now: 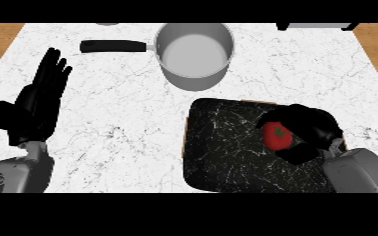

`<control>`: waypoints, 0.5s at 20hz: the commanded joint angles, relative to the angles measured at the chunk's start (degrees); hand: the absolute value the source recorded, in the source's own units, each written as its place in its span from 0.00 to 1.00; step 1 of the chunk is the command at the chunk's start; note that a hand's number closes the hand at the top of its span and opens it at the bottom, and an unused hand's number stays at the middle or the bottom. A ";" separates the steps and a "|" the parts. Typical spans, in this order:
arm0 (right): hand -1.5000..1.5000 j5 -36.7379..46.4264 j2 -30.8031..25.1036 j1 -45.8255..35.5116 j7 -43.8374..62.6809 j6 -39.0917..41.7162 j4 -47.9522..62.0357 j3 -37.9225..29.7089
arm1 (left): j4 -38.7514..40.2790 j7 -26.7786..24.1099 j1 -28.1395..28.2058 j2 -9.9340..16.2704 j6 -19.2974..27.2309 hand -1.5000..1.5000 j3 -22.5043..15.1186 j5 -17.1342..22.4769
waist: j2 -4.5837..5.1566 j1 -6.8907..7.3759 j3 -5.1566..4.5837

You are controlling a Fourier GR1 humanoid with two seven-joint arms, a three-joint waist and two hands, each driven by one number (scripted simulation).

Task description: Pick the tomato from the tray and place it in the pot

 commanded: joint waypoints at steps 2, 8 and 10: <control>1.00 5.24 3.01 0.09 -4.06 -1.90 1.69 1.72 | 2.09 -0.46 -2.39 -2.08 0.75 0.50 -0.06 -2.30 | -0.01 -0.22 0.00; 1.00 7.46 3.23 2.69 -8.67 -2.35 1.23 0.01 | 6.67 -2.21 -4.26 -0.87 -3.20 0.50 3.64 -0.34 | 0.01 -0.34 -0.01; 1.00 9.00 3.18 0.61 -10.14 -2.06 2.94 -1.90 | -0.46 0.66 0.55 -3.57 -0.93 0.50 1.22 -2.11 | -0.03 -0.11 0.00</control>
